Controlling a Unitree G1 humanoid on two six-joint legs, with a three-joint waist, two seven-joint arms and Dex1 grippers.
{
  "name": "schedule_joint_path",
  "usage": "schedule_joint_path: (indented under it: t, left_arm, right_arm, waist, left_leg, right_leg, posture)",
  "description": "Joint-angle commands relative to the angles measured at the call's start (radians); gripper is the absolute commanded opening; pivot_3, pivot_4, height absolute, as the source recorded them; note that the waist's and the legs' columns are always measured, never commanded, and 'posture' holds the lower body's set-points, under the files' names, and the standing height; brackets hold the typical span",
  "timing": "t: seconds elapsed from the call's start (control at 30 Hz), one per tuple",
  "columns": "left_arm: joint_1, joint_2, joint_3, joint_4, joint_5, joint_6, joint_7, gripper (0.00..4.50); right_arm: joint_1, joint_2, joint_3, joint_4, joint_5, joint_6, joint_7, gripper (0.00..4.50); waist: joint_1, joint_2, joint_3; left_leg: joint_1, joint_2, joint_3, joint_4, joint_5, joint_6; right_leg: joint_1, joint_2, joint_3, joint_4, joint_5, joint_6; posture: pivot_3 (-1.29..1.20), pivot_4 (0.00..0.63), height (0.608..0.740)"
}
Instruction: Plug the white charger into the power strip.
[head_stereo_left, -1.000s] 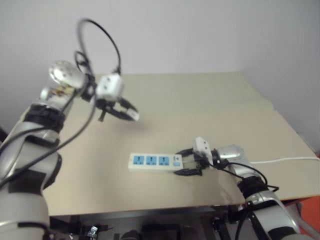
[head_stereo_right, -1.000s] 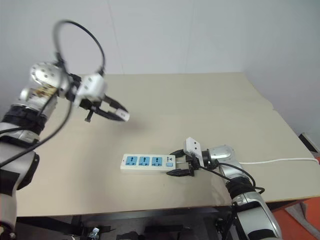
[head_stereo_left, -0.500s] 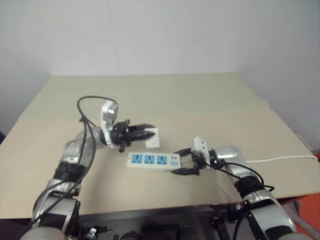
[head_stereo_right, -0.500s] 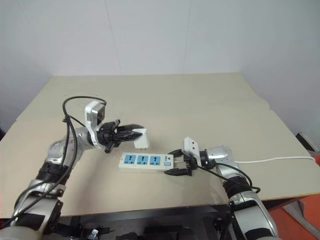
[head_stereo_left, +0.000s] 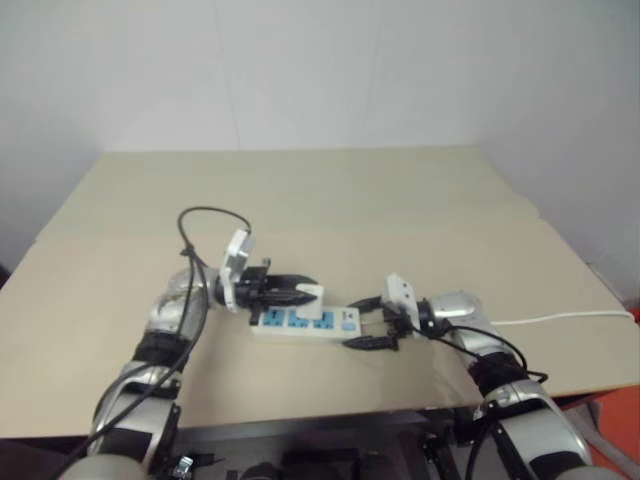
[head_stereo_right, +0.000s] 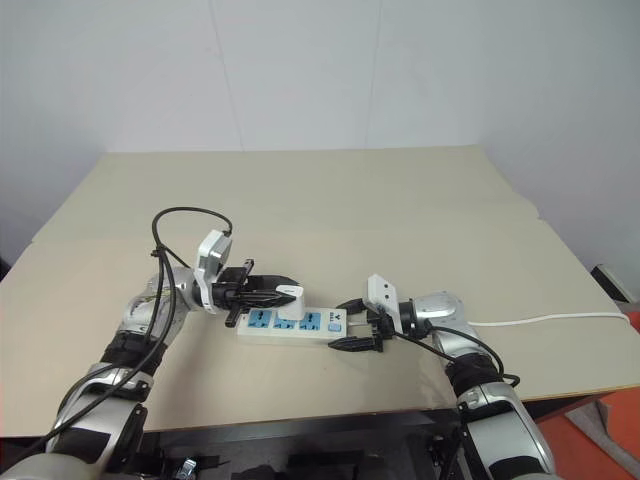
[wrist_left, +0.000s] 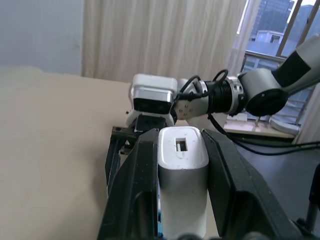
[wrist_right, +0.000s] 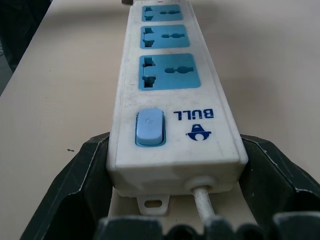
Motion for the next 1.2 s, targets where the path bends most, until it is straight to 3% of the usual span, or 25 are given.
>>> schedule_joint_path:
  t: [0.03,1.2]
  left_arm:
    - [-0.024,-0.02,0.022,0.025,0.023,-0.044,-0.014,0.99]
    - [-0.056,-0.123,0.01,0.198,0.163,-0.187,-0.015,0.99]
  right_arm:
    - [0.016,0.007,0.024,0.023,-0.044,0.013,-0.024,3.42]
    - [0.034,0.005,0.028,-0.005,-0.051,0.021,-0.026,3.42]
  waist:
    - [0.0,0.0,0.0]
    - [-0.002,0.0,0.0]
  left_leg:
    - [0.0,0.0,0.0,0.0,0.0,0.0]
    - [-0.001,0.0,0.0,-0.001,0.0,0.0]
  right_leg:
    - [0.0,0.0,0.0,0.0,0.0,0.0]
    - [-0.001,0.0,0.0,-0.001,0.0,0.0]
  posture:
    - [0.0,0.15,0.74]
    - [0.0,0.15,0.74]
